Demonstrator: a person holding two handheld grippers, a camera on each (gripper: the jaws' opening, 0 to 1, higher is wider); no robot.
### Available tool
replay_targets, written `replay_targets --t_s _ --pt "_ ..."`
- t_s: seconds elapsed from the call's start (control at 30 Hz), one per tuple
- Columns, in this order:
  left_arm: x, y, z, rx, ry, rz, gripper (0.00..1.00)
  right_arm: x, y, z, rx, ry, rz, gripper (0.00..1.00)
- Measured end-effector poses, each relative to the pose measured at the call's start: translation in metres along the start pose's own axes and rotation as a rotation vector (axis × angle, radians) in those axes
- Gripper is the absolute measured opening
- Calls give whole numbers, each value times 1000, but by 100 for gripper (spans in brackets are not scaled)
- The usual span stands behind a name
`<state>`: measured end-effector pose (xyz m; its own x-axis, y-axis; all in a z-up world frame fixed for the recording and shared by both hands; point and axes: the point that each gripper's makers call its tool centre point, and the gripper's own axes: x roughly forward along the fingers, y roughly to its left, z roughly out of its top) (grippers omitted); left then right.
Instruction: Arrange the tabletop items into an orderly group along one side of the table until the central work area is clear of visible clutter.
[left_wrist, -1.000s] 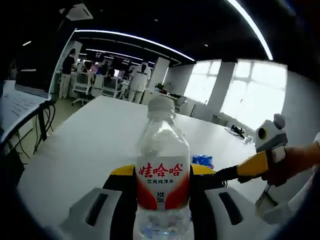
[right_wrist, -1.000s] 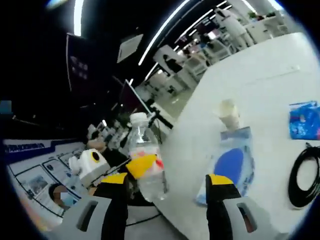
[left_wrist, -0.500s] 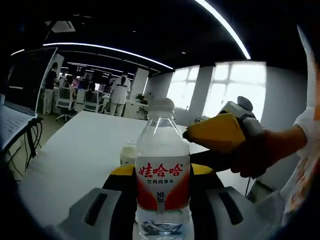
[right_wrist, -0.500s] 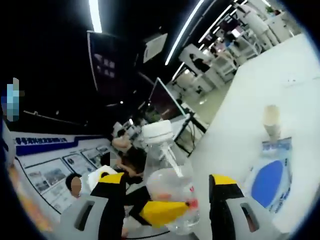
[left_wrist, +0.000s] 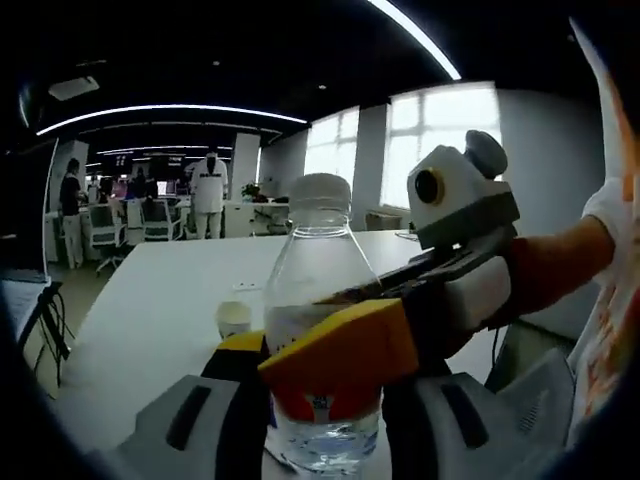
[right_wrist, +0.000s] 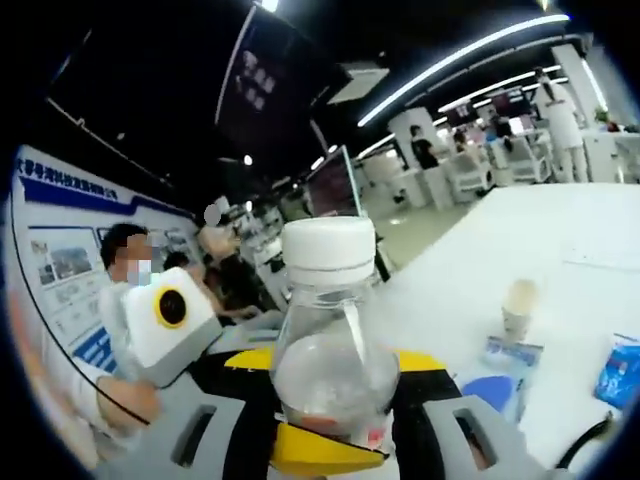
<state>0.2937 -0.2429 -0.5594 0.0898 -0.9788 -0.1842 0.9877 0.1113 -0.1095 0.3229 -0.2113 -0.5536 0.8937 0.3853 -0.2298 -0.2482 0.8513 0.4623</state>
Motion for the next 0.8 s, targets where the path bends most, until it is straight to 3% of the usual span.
replay_targets --t_s 0.13,0.23,0.33,0.4,0.47,0.5,0.57,0.67,0.73,0.8 --pt "0 -4 6 -17 -33 -34 42 -7 -3 5 48 -42 17 42" --pt "-9 0 9 -36 -56 -25 44 -15 -12 15 94 -86 18 41" --pt "-24 6 12 -76 -63 -18 48 -21 -18 21 89 -104 9 41" --pt "-35 20 15 -98 -47 17 47 -25 -23 24 41 -107 -13 41" --pt "-42 32 30 -143 -65 34 44 -27 -26 23 -14 -94 -31 41" --pt "-42 34 47 -171 -114 27 44 -26 -26 21 -41 -85 -37 41" --pt "-37 29 70 -199 -149 -9 47 -25 -24 19 -58 -77 -41 41" --pt "-23 22 85 -198 -145 0 60 -20 -19 13 -81 -65 -50 42" --pt "-10 13 86 -152 -122 8 68 -18 -16 8 -118 -51 -61 42" --pt "2 5 79 -123 -67 14 65 -17 -12 4 -154 -35 -57 42"
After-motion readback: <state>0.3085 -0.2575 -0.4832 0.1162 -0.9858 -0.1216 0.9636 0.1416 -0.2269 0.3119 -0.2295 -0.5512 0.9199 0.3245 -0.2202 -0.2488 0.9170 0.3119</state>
